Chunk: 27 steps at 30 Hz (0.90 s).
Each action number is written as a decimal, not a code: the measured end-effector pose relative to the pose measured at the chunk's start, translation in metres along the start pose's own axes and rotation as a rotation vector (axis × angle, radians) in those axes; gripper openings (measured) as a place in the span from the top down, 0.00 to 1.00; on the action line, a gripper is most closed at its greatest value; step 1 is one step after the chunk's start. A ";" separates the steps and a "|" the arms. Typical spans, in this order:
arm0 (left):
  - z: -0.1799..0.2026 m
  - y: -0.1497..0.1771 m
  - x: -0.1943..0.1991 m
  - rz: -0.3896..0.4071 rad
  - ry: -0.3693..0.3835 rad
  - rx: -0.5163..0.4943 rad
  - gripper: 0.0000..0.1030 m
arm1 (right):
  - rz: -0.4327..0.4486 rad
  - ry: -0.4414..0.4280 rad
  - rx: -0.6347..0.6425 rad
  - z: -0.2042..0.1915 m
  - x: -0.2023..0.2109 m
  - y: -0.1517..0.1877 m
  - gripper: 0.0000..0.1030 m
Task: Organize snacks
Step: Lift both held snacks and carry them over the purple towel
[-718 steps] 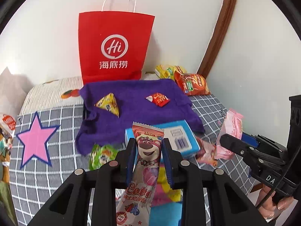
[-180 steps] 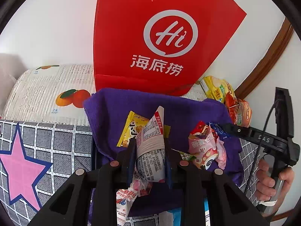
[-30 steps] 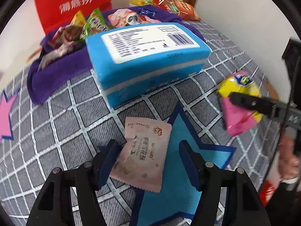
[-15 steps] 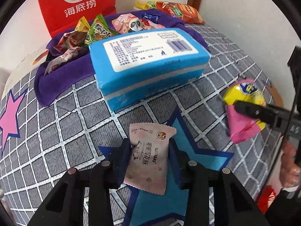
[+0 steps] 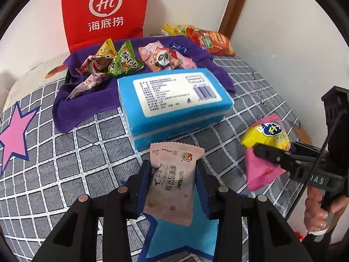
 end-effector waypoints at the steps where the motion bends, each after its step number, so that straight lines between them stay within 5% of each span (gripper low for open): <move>1: -0.001 -0.002 0.002 0.007 0.006 0.005 0.63 | 0.006 -0.002 0.009 -0.002 0.003 -0.002 0.47; 7: -0.003 -0.017 0.013 0.046 0.050 0.036 0.63 | 0.053 -0.019 0.058 -0.019 0.020 -0.019 0.47; 27: -0.040 -0.123 0.063 0.227 -0.084 0.074 0.63 | 0.225 -0.029 0.127 -0.061 0.051 -0.158 0.48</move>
Point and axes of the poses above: each gripper's, at about its wrist camera, not at the fingertips, and x roughly against the way its jaws point, z to its right, y to its underside, the point moved 2 cm from there along -x, roughly the way its jaws point, and after that the axes turned 13 degrees about y, right-handed, at the moved point
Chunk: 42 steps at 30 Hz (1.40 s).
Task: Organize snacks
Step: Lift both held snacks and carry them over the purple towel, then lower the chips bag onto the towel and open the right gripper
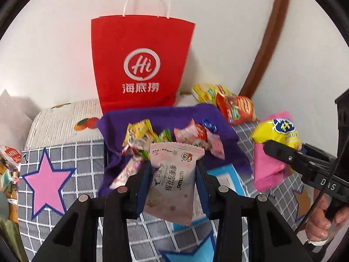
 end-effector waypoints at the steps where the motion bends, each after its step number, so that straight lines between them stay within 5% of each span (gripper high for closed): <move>1: -0.004 -0.006 -0.002 0.003 0.010 0.011 0.63 | -0.002 0.003 -0.005 0.002 -0.002 -0.003 0.48; 18: -0.041 -0.055 -0.058 0.065 -0.086 0.054 0.63 | -0.053 -0.017 -0.102 0.020 -0.077 -0.084 0.47; 21: -0.053 -0.051 -0.072 0.031 -0.139 0.066 0.63 | -0.062 -0.017 -0.105 0.022 -0.093 -0.085 0.47; 34: -0.067 -0.049 -0.083 0.009 -0.112 0.117 0.63 | -0.240 0.002 -0.111 0.035 -0.159 -0.073 0.47; 42: -0.070 -0.049 -0.082 0.011 -0.123 0.128 0.63 | -0.282 -0.069 -0.081 0.018 -0.172 -0.067 0.47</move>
Point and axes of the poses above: each gripper's, at about its wrist camera, not at the fingertips, and x roughly against the way its jaws point, z to its right, y to its underside, the point moved 2 cm from there along -x, roughly the way its jaws point, and after that the axes turned 13 degrees about y, right-handed, at the moved point
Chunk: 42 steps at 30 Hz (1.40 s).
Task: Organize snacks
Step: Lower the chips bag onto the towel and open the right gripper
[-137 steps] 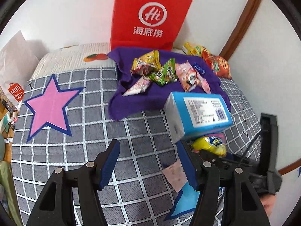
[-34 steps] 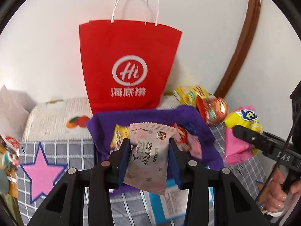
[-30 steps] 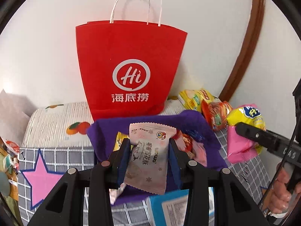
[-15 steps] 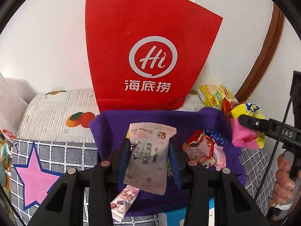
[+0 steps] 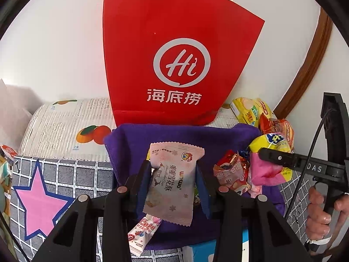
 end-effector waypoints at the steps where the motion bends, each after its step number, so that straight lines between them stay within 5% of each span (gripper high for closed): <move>1: 0.000 0.000 -0.001 -0.003 0.000 0.001 0.63 | -0.002 -0.001 0.007 -0.001 -0.002 0.000 0.47; 15: 0.003 0.001 0.001 -0.010 0.016 0.005 0.63 | -0.098 -0.014 0.029 -0.011 -0.030 0.007 0.43; 28: 0.003 0.002 -0.003 -0.027 0.035 0.011 0.63 | -0.055 0.067 -0.005 0.003 -0.022 0.004 0.35; 35: 0.005 0.003 -0.007 -0.039 0.040 0.007 0.63 | -0.001 0.071 0.087 -0.015 -0.014 0.006 0.24; 42: 0.005 0.003 -0.009 -0.047 0.042 0.005 0.62 | -0.036 0.118 0.136 -0.024 -0.028 0.010 0.22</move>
Point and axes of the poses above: each gripper's, at about its wrist camera, not at the fingertips, and x roughly against the way its jaws point, z to its right, y to its underside, the point moved 2 cm from there along -x, roughly the way its jaws point, and after that the axes turned 13 degrees about y, right-handed, at the moved point
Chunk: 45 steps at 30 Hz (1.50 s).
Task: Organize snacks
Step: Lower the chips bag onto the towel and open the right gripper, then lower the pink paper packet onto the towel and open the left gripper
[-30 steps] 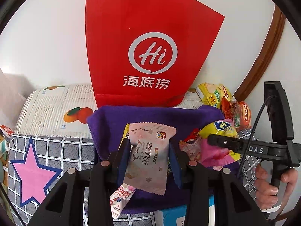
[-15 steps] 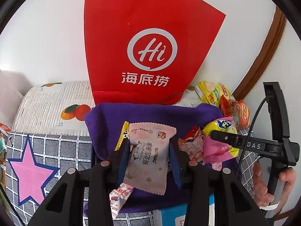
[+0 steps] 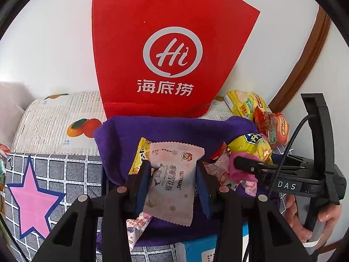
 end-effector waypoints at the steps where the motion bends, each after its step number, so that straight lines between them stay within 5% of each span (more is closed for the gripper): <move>1: 0.000 0.000 0.000 0.000 0.000 0.001 0.62 | 0.002 0.008 0.001 0.001 0.000 0.000 0.22; 6: -0.001 -0.001 0.001 0.002 0.000 0.002 0.62 | 0.044 0.053 -0.045 0.015 0.011 -0.002 0.22; 20: -0.001 0.000 -0.001 -0.003 -0.002 -0.001 0.62 | 0.146 0.014 -0.055 0.022 0.045 -0.003 0.22; 45: -0.011 0.003 -0.019 -0.037 0.004 0.037 0.62 | 0.198 0.020 -0.012 0.011 0.063 0.001 0.22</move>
Point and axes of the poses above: each gripper's, at about its wrist camera, not at the fingertips, and x roughly against the way its jaws point, z to its right, y to its underside, the point moved 2 cm from there along -x, roughly the way its jaws point, and after that the axes turned 13 degrees about y, right-handed, at the moved point
